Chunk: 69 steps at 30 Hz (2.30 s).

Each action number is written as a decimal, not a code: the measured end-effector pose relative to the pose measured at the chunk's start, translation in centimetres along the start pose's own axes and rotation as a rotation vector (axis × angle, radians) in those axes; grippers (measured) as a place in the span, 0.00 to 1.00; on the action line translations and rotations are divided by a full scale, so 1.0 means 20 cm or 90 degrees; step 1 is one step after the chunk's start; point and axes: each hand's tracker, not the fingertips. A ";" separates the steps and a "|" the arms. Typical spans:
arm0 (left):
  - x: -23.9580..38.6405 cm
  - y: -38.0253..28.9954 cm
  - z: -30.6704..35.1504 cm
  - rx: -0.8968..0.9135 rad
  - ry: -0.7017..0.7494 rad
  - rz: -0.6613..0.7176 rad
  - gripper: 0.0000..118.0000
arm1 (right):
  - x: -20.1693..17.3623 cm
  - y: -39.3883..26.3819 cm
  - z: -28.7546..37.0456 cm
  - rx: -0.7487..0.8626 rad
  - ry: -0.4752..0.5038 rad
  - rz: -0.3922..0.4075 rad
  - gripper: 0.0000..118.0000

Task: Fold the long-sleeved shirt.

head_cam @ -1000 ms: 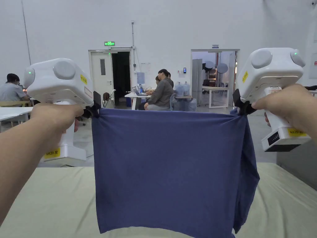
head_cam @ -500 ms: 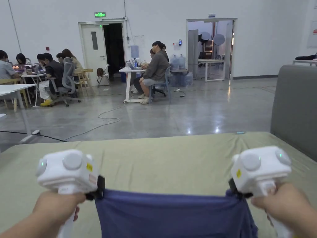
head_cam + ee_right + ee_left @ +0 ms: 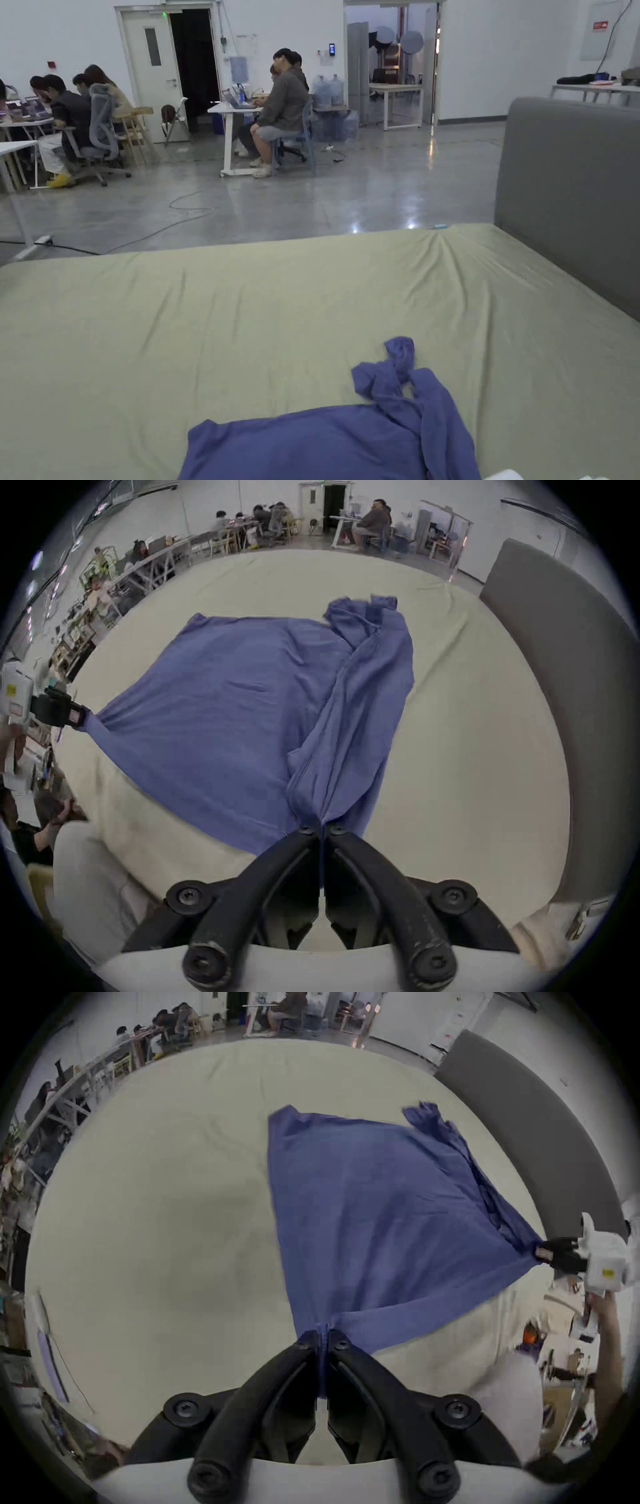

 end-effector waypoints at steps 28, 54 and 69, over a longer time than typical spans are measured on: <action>0.05 -0.56 0.00 0.048 -0.002 0.063 0.97 | 0.00 -0.39 -0.02 -0.081 0.031 0.006 0.83; 0.23 0.06 -0.12 0.168 -0.048 0.075 0.04 | 0.02 -0.24 0.05 0.036 0.062 -0.105 0.00; -0.05 0.78 -0.81 0.065 0.223 -0.091 0.63 | 0.13 -0.40 -0.05 -0.083 0.000 -0.134 0.00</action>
